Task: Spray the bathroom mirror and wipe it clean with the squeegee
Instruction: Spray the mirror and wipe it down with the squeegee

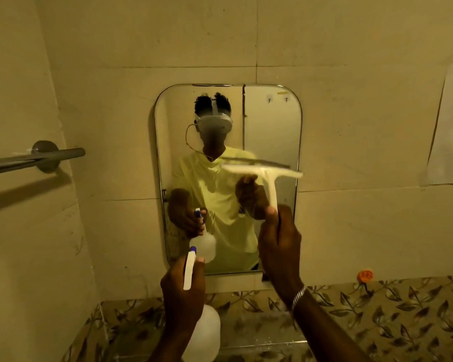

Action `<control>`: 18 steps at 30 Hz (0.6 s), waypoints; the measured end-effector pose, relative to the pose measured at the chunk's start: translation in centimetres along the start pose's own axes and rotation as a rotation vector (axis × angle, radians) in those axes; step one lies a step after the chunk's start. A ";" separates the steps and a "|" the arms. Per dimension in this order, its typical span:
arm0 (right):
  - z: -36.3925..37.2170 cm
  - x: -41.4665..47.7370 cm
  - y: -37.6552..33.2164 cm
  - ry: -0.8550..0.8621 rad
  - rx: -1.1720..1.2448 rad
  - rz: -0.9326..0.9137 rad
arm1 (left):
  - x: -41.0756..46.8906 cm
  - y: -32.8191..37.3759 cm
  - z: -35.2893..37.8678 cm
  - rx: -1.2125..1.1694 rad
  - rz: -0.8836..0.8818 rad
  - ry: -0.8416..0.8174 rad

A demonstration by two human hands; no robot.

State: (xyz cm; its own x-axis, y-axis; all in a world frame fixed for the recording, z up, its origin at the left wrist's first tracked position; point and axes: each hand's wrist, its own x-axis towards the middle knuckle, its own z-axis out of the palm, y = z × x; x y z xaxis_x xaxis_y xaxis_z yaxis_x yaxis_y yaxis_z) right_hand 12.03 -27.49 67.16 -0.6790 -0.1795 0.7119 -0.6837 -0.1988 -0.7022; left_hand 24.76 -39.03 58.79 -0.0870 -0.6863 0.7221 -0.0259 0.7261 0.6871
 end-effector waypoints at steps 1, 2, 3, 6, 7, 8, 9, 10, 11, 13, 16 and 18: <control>0.6 1.9 -1.3 0.018 0.005 -0.046 | -0.2 -0.2 -0.1 0.011 -0.014 0.007; 1.3 3.7 -2.7 0.030 0.008 -0.087 | -0.3 -0.4 -0.1 0.015 -0.025 0.014; 2.0 5.5 -4.0 0.036 0.005 -0.124 | -0.5 -0.5 -0.2 0.012 -0.033 0.020; 4.1 10.3 -7.5 0.001 0.026 -0.166 | -0.6 -0.9 -0.6 0.002 -0.038 0.035; 4.9 11.5 -8.4 -0.011 0.035 -0.172 | -0.5 -0.9 -0.8 0.000 -0.038 0.038; 5.5 12.5 -9.1 -0.016 0.040 -0.180 | -0.5 -1.0 -0.9 -0.002 -0.036 0.040; 6.2 13.2 -9.6 -0.014 0.040 -0.190 | -0.5 -1.1 -1.1 -0.004 -0.033 0.041; 6.8 13.7 -9.9 -0.001 0.030 -0.202 | -0.5 -1.2 -1.2 -0.002 -0.031 0.041; 7.3 14.0 -10.2 0.017 0.013 -0.212 | -0.4 -1.3 -1.4 0.001 -0.031 0.042; 8.0 14.0 -10.3 0.044 -0.010 -0.222 | -0.3 -1.6 -1.7 0.012 -0.034 0.044; 8.6 13.6 -10.2 0.051 -0.022 -0.229 | -0.1 -2.0 -2.3 0.023 -0.031 0.028; 8.9 13.5 -10.3 0.058 -0.036 -0.232 | 0.1 -2.0 -2.5 0.021 -0.022 0.027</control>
State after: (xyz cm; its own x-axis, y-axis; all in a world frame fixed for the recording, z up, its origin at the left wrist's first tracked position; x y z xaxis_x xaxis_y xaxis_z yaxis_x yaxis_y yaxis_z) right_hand 12.31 -36.40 84.12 -0.5163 -0.0775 0.8529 -0.8313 -0.1939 -0.5208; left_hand 27.28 -40.62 57.71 -0.0597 -0.7027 0.7090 -0.0486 0.7115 0.7010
